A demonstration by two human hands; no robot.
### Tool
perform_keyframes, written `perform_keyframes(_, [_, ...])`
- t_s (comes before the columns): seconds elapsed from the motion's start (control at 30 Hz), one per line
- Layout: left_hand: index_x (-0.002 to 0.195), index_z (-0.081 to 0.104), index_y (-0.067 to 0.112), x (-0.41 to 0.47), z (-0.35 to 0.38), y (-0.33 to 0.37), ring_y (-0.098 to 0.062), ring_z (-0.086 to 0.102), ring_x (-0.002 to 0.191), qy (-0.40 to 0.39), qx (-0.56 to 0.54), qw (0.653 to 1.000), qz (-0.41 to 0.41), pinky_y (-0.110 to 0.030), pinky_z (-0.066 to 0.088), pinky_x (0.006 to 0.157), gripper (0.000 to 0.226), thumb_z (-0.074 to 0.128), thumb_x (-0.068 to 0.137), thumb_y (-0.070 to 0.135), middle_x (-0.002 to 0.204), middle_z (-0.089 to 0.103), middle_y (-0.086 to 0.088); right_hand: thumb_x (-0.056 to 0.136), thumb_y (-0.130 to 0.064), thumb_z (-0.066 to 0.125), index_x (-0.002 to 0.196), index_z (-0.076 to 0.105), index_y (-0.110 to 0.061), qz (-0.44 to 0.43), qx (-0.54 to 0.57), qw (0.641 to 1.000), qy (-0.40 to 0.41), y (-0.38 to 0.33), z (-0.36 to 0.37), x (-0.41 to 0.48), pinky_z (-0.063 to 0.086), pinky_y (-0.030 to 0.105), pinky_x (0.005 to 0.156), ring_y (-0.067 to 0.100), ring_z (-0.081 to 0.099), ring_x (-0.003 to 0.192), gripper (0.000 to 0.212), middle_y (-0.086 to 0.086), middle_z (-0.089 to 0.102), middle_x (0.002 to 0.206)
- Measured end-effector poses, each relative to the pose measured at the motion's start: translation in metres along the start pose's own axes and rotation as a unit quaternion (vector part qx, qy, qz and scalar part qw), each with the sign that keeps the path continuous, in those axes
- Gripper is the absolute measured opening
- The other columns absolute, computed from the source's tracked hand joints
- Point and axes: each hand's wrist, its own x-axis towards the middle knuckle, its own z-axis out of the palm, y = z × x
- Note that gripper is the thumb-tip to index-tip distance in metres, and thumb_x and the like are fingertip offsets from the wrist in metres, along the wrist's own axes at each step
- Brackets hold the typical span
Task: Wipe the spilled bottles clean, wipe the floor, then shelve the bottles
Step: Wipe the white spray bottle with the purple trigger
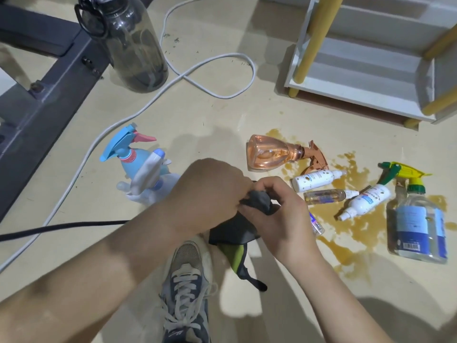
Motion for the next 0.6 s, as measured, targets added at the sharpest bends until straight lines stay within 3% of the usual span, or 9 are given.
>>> perform_keyframes(0.07, [0.119, 0.065, 0.033, 0.003, 0.005, -0.007, -0.012, 0.058, 0.103, 0.064, -0.079, 0.995, 0.013, -0.02, 0.022, 0.065, 0.031, 0.048, 0.092, 0.029, 0.11, 0.065, 0.01, 0.077, -0.016, 0.082, 0.088, 0.057, -0.029, -0.013, -0.019, 1.0, 0.015, -0.001, -0.001, 0.002, 0.042, 0.01, 0.063, 0.004, 0.058, 0.082, 0.03, -0.014, 0.065, 0.085])
perform_keyframes(0.1, [0.109, 0.071, 0.034, 0.002, 0.006, -0.009, -0.013, 0.061, 0.099, 0.131, -0.187, 0.973, -0.008, -0.019, 0.032, 0.075, 0.027, 0.056, 0.086, 0.031, 0.102, 0.069, 0.01, 0.079, -0.018, 0.08, 0.09, 0.057, -0.034, -0.03, -0.033, 0.999, 0.022, -0.001, -0.001, 0.005, 0.042, 0.009, 0.065, 0.001, 0.057, 0.084, 0.03, -0.017, 0.064, 0.087])
perform_keyframes(0.13, [0.1, 0.074, 0.034, 0.003, 0.009, -0.01, -0.012, 0.063, 0.093, 0.19, -0.303, 0.933, -0.044, -0.023, 0.042, 0.084, 0.023, 0.065, 0.079, 0.031, 0.095, 0.07, 0.01, 0.082, -0.017, 0.077, 0.096, 0.06, -0.037, -0.058, -0.054, 0.997, 0.027, -0.002, 0.0, 0.008, 0.041, 0.006, 0.069, -0.002, 0.055, 0.086, 0.029, -0.02, 0.064, 0.089])
perform_keyframes(0.2, [0.107, 0.068, 0.034, 0.005, 0.025, -0.011, -0.009, 0.062, 0.097, 0.23, -0.454, 0.855, -0.106, -0.034, 0.051, 0.092, 0.035, 0.075, 0.073, 0.029, 0.1, 0.067, 0.012, 0.087, -0.013, 0.07, 0.115, 0.066, -0.031, -0.12, -0.092, 0.987, 0.045, 0.001, 0.005, 0.013, 0.038, 0.004, 0.077, -0.005, 0.053, 0.088, 0.033, -0.021, 0.064, 0.093])
perform_keyframes(0.27, [0.126, 0.051, 0.037, -0.001, 0.036, -0.006, -0.009, 0.059, 0.11, 0.206, -0.493, 0.836, -0.126, -0.039, 0.049, 0.098, 0.049, 0.066, 0.08, 0.035, 0.115, 0.062, 0.012, 0.091, -0.011, 0.063, 0.122, 0.068, -0.027, -0.113, -0.084, 0.988, 0.065, 0.007, 0.008, 0.018, 0.036, 0.003, 0.083, -0.011, 0.052, 0.094, 0.035, -0.019, 0.064, 0.1])
perform_keyframes(0.33, [0.137, 0.037, 0.04, -0.005, 0.045, -0.005, -0.009, 0.056, 0.117, 0.186, -0.484, 0.845, -0.132, -0.04, 0.047, 0.101, 0.052, 0.058, 0.089, 0.035, 0.125, 0.058, 0.014, 0.094, -0.011, 0.06, 0.122, 0.069, -0.022, -0.087, -0.059, 0.99, 0.089, 0.012, 0.007, 0.023, 0.035, 0.002, 0.088, -0.019, 0.051, 0.1, 0.032, -0.014, 0.068, 0.109])
perform_keyframes(0.43, [0.144, 0.03, 0.039, -0.004, 0.047, -0.006, -0.009, 0.058, 0.109, 0.184, -0.437, 0.864, -0.169, -0.032, 0.049, 0.095, 0.065, 0.065, 0.089, 0.035, 0.114, 0.059, 0.015, 0.094, -0.014, 0.062, 0.121, 0.07, -0.021, -0.063, -0.058, 0.99, 0.11, 0.01, 0.003, 0.031, 0.039, 0.003, 0.088, -0.021, 0.053, 0.098, 0.028, -0.017, 0.068, 0.109])
perform_keyframes(0.5, [0.139, 0.031, 0.044, -0.004, 0.047, -0.002, -0.007, 0.062, 0.098, 0.19, -0.475, 0.833, -0.212, -0.03, 0.05, 0.089, 0.076, 0.076, 0.079, 0.038, 0.101, 0.064, 0.017, 0.093, -0.016, 0.064, 0.116, 0.073, -0.02, -0.03, -0.034, 0.99, 0.133, 0.005, 0.006, 0.036, 0.047, 0.012, 0.09, -0.012, 0.06, 0.097, 0.025, -0.017, 0.071, 0.106])
perform_keyframes(0.6, [0.118, 0.039, 0.039, -0.003, 0.058, 0.0, -0.012, 0.065, 0.093, 0.204, -0.531, 0.776, -0.273, -0.039, 0.054, 0.088, 0.065, 0.083, 0.07, 0.042, 0.097, 0.067, 0.012, 0.093, -0.015, 0.066, 0.103, 0.077, -0.022, 0.052, 0.114, 0.978, 0.168, -0.001, 0.015, 0.035, 0.055, 0.035, 0.091, 0.005, 0.068, 0.094, 0.017, -0.01, 0.076, 0.094])
